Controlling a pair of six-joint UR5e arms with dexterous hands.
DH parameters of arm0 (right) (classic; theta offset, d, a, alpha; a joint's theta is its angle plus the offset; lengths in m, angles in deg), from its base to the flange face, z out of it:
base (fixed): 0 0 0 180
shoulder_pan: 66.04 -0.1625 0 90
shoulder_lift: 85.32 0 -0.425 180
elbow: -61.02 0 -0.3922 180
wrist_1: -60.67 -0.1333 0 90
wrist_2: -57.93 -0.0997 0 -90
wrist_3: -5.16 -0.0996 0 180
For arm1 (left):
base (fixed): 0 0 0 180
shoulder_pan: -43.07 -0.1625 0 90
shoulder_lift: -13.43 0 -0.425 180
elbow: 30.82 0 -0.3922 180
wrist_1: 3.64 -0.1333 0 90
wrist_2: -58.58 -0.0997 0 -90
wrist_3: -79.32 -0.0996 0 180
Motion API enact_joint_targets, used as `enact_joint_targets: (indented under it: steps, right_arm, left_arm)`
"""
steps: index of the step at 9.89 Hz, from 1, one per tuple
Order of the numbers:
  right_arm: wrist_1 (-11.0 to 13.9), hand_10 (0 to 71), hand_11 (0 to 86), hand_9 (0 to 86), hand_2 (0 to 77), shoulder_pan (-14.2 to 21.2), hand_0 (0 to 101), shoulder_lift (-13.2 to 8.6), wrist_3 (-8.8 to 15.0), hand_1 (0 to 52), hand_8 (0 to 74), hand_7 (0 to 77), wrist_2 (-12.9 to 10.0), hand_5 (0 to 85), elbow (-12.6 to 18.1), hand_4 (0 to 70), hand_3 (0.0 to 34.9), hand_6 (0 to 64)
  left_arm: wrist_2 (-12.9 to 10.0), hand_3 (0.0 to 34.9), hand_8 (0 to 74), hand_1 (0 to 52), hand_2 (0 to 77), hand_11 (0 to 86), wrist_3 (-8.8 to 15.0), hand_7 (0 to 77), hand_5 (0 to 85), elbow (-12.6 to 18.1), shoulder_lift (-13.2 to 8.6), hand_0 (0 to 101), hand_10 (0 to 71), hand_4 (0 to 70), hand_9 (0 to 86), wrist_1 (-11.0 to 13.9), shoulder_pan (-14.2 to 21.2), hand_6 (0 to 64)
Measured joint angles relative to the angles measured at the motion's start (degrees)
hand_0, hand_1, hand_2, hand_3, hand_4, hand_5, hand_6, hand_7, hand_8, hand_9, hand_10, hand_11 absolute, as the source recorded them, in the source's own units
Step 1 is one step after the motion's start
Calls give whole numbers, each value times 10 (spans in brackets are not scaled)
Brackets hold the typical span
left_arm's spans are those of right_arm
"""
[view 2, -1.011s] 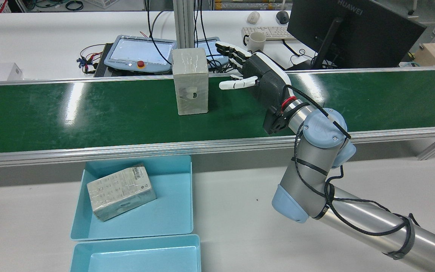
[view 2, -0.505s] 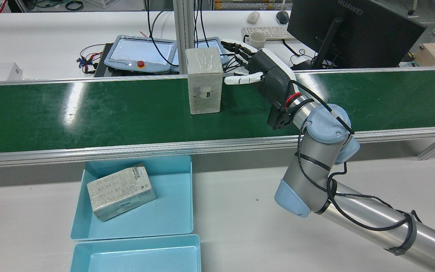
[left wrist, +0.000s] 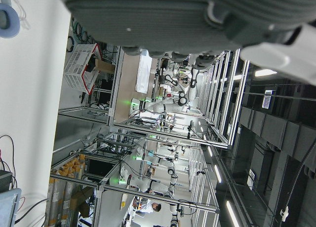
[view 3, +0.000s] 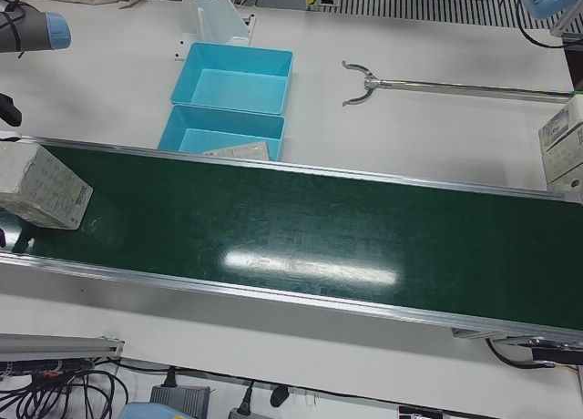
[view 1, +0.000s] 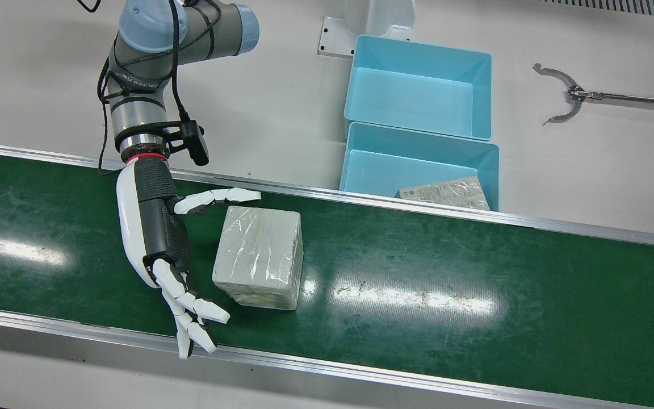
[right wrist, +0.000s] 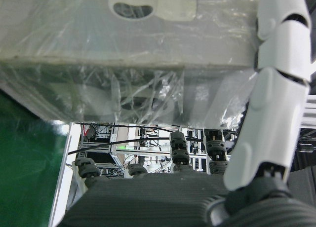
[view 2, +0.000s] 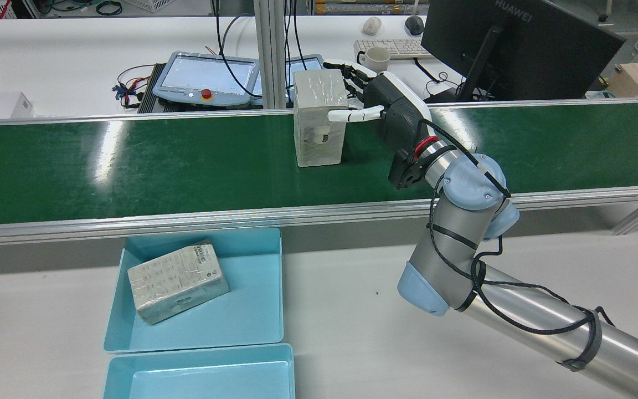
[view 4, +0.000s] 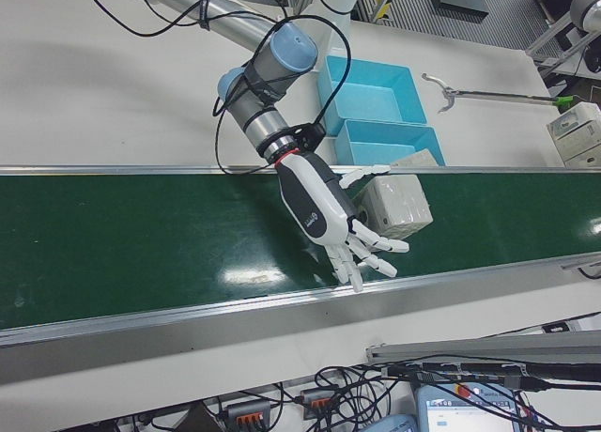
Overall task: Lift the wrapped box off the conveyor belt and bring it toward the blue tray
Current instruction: 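Close the right hand on the wrapped box and lift it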
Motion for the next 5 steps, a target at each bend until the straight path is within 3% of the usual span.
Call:
enact_joint_targets:
  steps: [3,5]
  right_arm:
    - [-3,38,60,16,158,8,429,-15,1,93,0,131,-5,175,-11,180,306,0]
    - [-4,49,93,11,169,20,429,-18,0,104,0,147,-6,251,-12,191,306,0]
  left_arm:
    - [0,0,5,0,11,0,0,5,5,0,0,0,5,0,0,0,0,0]
    - [0,0,5,0,5,0,0,5,5,0,0,0,5,0,0,0,0,0]
